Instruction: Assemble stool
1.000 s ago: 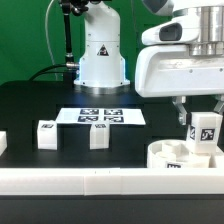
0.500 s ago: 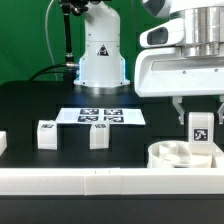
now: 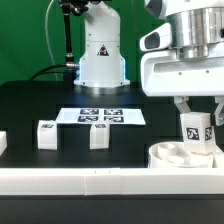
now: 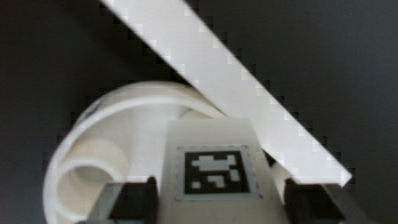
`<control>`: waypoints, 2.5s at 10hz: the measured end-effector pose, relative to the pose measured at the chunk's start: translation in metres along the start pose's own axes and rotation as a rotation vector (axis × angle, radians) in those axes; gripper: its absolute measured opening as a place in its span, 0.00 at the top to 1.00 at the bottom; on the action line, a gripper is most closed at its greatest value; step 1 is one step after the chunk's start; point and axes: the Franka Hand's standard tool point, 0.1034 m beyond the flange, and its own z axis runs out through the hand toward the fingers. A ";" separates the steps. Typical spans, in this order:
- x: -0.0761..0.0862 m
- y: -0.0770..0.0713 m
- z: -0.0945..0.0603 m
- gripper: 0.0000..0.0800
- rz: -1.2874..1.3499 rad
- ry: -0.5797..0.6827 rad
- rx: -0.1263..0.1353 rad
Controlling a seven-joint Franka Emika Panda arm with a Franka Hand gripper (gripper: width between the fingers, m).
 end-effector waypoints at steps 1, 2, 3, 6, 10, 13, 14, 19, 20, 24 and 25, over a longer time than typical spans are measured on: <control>-0.001 -0.001 0.000 0.58 0.047 0.000 0.000; -0.002 -0.001 0.000 0.58 0.161 -0.007 0.006; -0.005 -0.003 0.000 0.58 0.260 -0.013 0.010; -0.010 -0.007 0.001 0.58 0.488 -0.020 0.022; -0.011 -0.008 0.001 0.58 0.698 -0.038 0.030; -0.006 -0.009 -0.007 0.26 0.646 -0.039 0.045; -0.002 -0.012 -0.016 0.26 0.622 -0.039 0.062; -0.004 -0.020 -0.027 0.19 0.420 -0.049 0.074; -0.015 -0.021 -0.025 0.19 0.313 -0.075 0.023; -0.015 -0.025 -0.029 0.19 -0.217 -0.070 -0.028; -0.015 -0.025 -0.029 0.19 -0.294 -0.072 -0.027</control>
Offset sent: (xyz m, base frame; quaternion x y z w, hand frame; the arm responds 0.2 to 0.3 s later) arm -0.0070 0.0082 -0.0013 -0.0112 0.0091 0.1858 0.9825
